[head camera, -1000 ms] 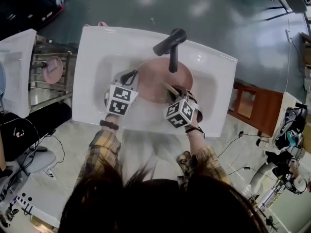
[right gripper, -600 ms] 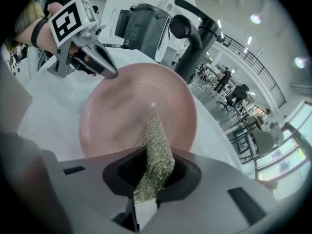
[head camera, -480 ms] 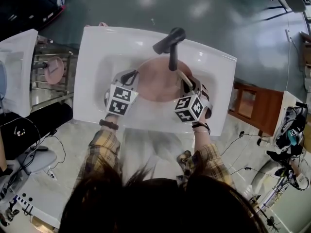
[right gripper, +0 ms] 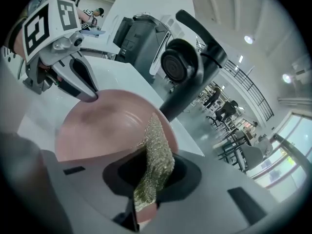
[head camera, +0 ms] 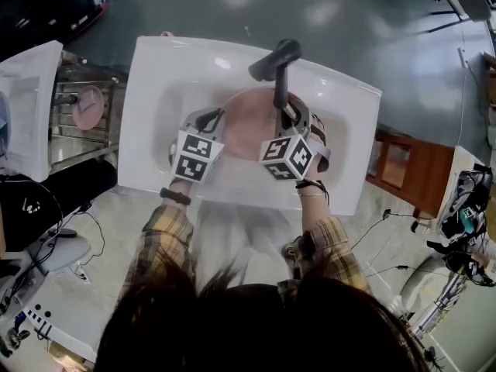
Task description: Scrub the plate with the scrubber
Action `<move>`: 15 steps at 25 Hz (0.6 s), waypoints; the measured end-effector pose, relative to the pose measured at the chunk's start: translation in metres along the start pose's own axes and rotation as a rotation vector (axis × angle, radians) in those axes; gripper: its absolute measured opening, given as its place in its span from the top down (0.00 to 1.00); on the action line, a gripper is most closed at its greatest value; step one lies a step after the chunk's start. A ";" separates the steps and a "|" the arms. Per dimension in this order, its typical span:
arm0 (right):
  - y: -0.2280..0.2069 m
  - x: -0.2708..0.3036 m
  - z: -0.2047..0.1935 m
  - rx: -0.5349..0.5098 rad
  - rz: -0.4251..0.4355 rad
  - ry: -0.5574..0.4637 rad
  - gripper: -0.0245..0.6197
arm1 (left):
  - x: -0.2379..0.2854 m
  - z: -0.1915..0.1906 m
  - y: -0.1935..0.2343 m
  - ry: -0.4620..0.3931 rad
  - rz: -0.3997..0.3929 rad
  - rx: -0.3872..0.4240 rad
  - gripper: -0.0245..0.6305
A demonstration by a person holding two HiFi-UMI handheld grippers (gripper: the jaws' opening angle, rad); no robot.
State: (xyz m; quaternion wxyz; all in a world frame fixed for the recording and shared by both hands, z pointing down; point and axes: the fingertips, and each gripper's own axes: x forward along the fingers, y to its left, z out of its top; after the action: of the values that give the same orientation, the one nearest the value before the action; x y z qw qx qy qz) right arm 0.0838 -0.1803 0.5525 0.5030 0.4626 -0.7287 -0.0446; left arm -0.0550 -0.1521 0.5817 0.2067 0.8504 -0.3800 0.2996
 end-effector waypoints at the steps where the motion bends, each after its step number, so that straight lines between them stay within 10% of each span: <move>1: 0.003 0.001 0.005 -0.002 -0.004 -0.010 0.85 | 0.000 0.000 0.000 0.000 0.001 -0.003 0.93; 15: 0.066 0.007 0.047 -0.148 0.076 -0.112 0.87 | 0.006 -0.001 0.002 0.004 0.007 -0.042 0.93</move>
State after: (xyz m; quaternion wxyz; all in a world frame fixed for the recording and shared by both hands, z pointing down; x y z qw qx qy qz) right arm 0.0057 -0.1667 0.5697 0.4955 0.3930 -0.7675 -0.1048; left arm -0.0534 -0.1559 0.5871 0.2239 0.8439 -0.3889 0.2939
